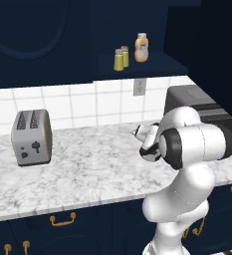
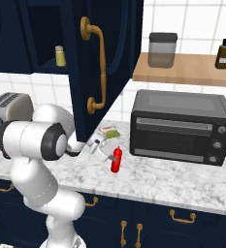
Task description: Put the shaker and condiment bottle from the counter next to their counterparts in the cabinet.
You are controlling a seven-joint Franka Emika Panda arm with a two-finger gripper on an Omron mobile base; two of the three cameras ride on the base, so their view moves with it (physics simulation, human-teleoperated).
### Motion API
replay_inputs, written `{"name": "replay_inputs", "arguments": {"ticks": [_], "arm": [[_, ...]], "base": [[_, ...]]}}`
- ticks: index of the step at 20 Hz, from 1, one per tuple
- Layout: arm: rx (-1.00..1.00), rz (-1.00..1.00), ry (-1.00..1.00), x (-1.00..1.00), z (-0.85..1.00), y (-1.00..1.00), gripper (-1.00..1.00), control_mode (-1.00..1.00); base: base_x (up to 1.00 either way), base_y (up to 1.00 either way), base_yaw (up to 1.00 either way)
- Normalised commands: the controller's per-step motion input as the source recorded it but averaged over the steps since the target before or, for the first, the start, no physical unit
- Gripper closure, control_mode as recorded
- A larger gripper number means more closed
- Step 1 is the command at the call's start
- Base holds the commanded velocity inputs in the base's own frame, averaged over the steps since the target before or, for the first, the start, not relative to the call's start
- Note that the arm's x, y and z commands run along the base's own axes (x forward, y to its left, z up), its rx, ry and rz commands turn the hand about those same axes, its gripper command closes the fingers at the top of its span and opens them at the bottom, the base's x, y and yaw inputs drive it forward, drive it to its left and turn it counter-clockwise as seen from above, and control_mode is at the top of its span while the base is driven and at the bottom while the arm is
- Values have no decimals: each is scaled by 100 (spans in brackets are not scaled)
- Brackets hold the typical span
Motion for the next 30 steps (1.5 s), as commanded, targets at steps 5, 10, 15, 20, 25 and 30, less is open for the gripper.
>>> {"name": "replay_inputs", "arguments": {"ticks": [5, 10, 15, 20, 25, 30], "arm": [[-3, 26, -11, -34, 45, 25, 100, -100], [-8, 34, -1, -22, 61, 48, 100, -100], [-6, 36, -2, -23, 64, 43, 100, -100], [-1, 32, -4, -8, 79, 28, 100, -100], [0, 28, -2, 0, 91, 17, 100, -100], [0, 29, 0, -2, 85, 25, 100, -100]], "base": [[0, 0, 0], [0, 0, 0], [0, 0, 0], [0, 0, 0], [0, 0, 0], [0, 0, 0]]}}
